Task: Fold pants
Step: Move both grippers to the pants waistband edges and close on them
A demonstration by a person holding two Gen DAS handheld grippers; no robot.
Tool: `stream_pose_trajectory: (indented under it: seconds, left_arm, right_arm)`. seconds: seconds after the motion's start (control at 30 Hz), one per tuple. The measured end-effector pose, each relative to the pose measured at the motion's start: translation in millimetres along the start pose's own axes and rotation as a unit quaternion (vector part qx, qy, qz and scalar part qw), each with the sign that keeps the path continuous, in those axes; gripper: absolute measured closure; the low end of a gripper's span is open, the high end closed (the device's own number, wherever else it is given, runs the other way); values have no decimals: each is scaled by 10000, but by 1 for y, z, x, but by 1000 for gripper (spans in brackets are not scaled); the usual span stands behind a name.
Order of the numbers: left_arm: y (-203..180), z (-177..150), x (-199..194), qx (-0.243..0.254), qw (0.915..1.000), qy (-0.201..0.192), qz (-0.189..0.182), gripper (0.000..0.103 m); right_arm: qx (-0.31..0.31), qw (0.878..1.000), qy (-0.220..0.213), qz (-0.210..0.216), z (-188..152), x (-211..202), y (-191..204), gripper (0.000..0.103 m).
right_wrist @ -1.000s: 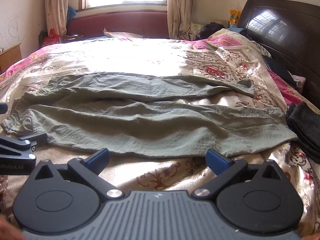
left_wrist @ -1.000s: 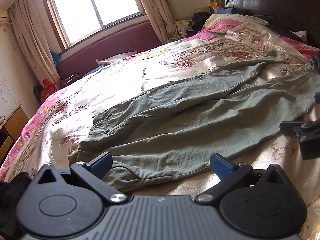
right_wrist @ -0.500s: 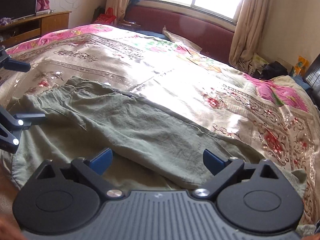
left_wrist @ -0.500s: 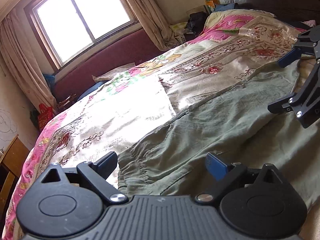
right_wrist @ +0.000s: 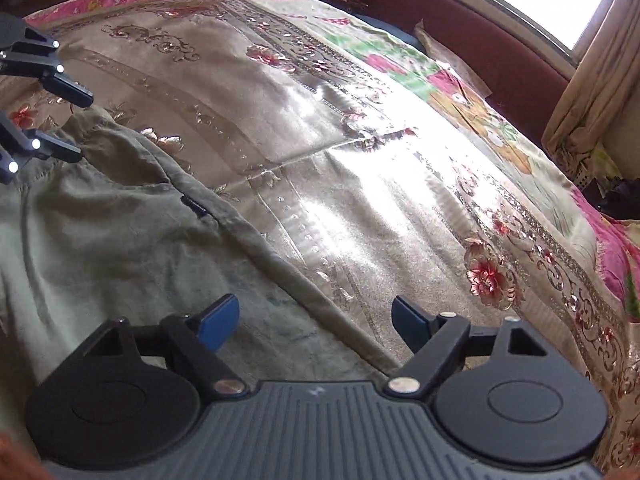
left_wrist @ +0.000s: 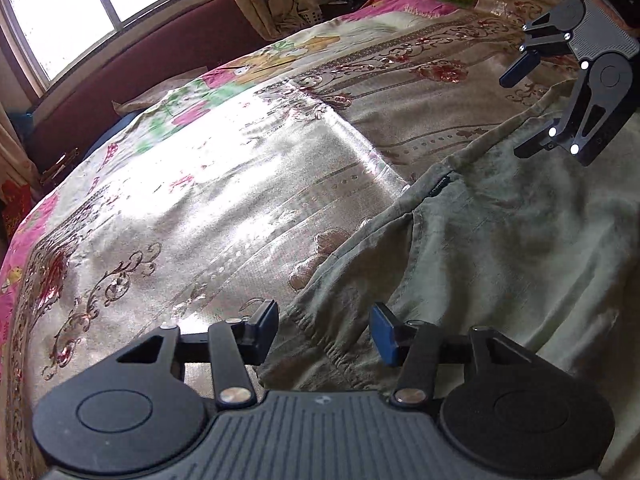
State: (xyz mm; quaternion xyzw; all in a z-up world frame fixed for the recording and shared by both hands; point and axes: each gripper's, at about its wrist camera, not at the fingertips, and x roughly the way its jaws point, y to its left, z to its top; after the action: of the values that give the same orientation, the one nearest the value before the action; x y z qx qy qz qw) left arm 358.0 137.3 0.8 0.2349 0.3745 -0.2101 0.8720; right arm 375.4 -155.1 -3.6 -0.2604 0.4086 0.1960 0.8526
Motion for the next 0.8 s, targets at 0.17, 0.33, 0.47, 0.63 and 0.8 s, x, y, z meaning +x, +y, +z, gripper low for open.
stream_pose_trajectory:
  seconds: [0.17,0.33,0.47,0.63,0.8]
  left_arm:
    - [10,4,16,62,9984,262,-505,38]
    - [23,8,29,62,9956,487,-802,36]
    - [28,7,33,24,9940,603,-916,36]
    - [37,12,24,211,9960,572,-652,36]
    - [45,16,45,247,9926,931,-740,36]
  right_arm:
    - [-60,9972,485,572,3,31,-17,20]
    - [207,9925,549,1071,1,49,-31,21]
    - [560,9866,605,1405,-6,53,-38,32]
    - [512,9868,585,1420,-6,42,-32,61]
    - [347,9888,749,1246,3,37,-24,85]
